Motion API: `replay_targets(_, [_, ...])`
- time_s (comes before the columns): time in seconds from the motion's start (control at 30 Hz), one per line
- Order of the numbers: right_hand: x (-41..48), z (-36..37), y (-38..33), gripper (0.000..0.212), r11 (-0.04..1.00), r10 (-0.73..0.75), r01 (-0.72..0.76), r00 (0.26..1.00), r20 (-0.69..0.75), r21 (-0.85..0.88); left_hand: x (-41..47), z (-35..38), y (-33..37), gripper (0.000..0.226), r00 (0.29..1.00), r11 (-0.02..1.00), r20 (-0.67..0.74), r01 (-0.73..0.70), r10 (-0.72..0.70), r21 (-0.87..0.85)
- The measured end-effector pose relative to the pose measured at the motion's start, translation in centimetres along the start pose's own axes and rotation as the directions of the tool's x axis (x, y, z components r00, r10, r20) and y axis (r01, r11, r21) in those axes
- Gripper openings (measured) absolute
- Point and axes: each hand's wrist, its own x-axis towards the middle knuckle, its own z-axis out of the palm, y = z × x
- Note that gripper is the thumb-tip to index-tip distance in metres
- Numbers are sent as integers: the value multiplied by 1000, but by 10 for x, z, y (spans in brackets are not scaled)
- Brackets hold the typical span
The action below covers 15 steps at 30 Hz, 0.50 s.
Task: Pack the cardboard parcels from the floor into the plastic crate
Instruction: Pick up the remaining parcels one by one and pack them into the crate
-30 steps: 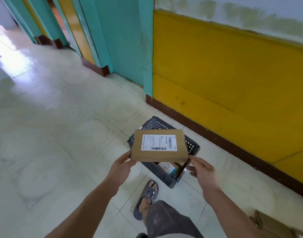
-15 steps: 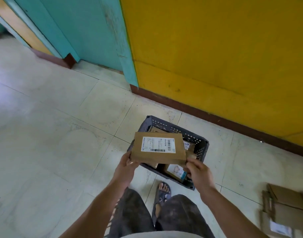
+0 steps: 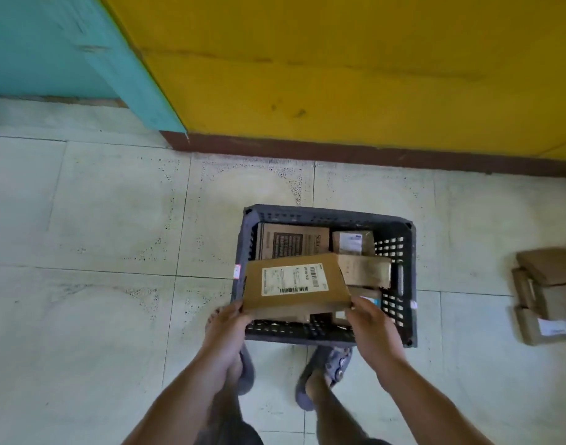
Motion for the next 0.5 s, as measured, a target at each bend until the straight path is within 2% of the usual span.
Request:
replay_targets(0.13, [89, 39, 20, 24, 999, 17, -16, 999, -50, 27, 89, 18, 1, 16, 999, 999, 36, 39, -40, 18])
replay_targets(0.23, [149, 67, 38, 24, 994, 37, -31, 998, -55, 108, 151, 36, -3, 22, 1000, 999, -20, 7, -6, 39])
replay_targets(0.4, [204, 102, 54, 25, 973, 52, -46, 998, -19, 227, 204, 56, -15, 23, 995, 999, -93, -46, 48, 23])
replay_targets(0.5, [223, 114, 63, 26, 976, 89, -88, 996, 5, 198, 227, 63, -25, 32, 995, 999, -96, -39, 39, -6])
